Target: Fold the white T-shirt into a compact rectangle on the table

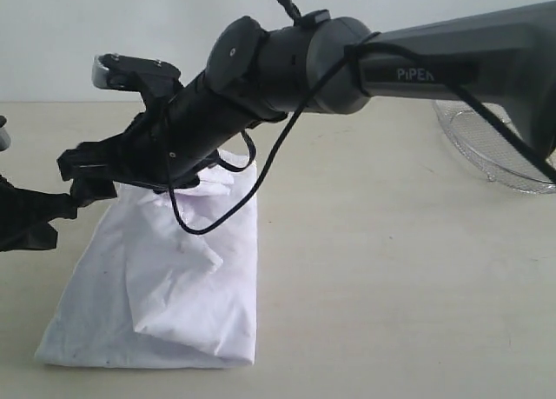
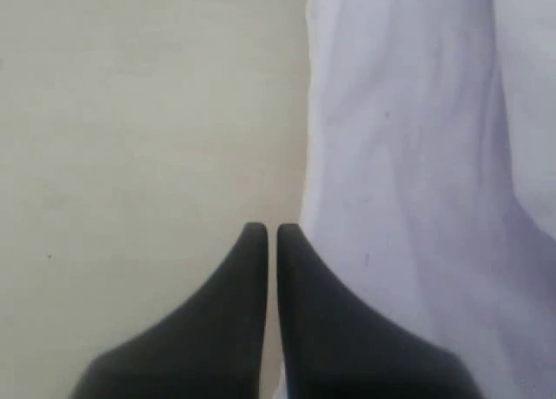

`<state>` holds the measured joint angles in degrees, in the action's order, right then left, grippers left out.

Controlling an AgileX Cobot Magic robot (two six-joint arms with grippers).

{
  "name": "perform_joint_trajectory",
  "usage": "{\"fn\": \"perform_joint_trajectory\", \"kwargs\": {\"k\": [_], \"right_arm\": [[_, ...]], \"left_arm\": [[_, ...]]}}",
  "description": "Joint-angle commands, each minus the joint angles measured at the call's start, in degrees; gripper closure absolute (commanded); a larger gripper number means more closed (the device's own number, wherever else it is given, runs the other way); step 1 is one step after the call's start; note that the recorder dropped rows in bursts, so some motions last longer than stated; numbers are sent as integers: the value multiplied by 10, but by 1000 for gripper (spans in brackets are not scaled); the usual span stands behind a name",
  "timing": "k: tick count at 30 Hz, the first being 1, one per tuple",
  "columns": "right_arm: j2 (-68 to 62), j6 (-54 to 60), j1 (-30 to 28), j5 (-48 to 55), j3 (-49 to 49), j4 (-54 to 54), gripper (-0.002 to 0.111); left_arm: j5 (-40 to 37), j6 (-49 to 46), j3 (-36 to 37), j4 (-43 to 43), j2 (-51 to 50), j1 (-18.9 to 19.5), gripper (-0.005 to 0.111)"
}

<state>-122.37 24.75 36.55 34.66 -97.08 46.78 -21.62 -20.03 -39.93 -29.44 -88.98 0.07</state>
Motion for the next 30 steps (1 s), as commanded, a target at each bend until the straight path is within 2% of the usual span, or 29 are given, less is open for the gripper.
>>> {"fn": "perform_joint_trajectory", "kwargs": {"k": [1,7,11,14,16,20,23,25,26,28,30], "right_arm": [[6,10,1,57,-56,21,3],[6,-40,1,86,-97,-10,3],[4,-75,1,90,-96,-78,3],[3,-88,1,90,-96,-97,3],[3,-88,1,92,-96,-99,3],[8,-93,0,127,-97,-126,6],[18,-116,0,180,-98,-213,25],[22,-135,0,222,-98,-298,51],[23,-149,0,242,-98,-334,68],[24,-153,0,289,-98,-408,109],[22,-170,0,343,-95,-472,107]], "left_arm": [[12,4,0,2,4,2,102],[14,4,0,4,4,2,102],[12,4,0,20,4,2,102],[3,38,0,67,4,23,102],[-3,95,0,115,4,45,102],[-6,130,0,139,4,67,102],[-7,126,-3,126,5,65,102],[-11,84,-5,78,9,53,102],[-11,58,-7,53,13,46,102],[-12,-6,-10,-16,20,20,102],[-12,-46,-15,-60,26,-5,102]]}}
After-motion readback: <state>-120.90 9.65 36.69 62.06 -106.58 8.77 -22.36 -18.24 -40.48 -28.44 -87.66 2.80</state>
